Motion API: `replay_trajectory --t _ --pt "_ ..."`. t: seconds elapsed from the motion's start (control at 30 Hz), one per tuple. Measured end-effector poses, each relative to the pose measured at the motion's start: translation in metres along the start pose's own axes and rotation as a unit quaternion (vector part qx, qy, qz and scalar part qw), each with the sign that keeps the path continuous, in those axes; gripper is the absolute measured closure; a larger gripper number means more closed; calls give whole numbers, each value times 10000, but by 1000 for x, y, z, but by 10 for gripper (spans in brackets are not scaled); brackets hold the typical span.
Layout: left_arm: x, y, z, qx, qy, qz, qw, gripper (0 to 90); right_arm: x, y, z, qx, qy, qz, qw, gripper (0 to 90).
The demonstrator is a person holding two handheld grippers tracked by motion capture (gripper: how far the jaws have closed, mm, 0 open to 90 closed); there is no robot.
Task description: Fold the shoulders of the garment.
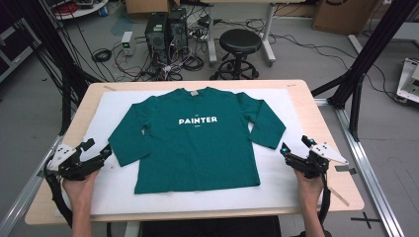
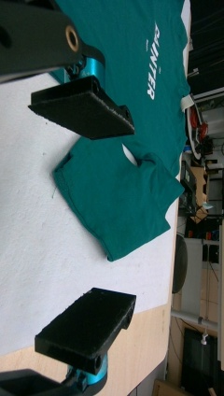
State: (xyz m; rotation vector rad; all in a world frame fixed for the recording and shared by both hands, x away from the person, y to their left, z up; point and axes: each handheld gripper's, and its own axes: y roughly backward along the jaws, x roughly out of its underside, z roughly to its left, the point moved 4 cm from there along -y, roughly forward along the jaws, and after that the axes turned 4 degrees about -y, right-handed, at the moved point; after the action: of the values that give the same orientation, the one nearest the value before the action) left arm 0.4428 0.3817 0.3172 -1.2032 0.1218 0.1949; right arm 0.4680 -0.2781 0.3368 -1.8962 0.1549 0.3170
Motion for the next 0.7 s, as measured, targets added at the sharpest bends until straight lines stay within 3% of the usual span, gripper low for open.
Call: replay_trajectory --t 0.3,0.7 --pt "0 -3 0 -93 20 167 9998 263 0 0 -1 19 -12 -15 10000 169" --pt "0 -2 -1 -71 -11 162 9998 263 0 0 -2 36 -82 -13 10000 169"
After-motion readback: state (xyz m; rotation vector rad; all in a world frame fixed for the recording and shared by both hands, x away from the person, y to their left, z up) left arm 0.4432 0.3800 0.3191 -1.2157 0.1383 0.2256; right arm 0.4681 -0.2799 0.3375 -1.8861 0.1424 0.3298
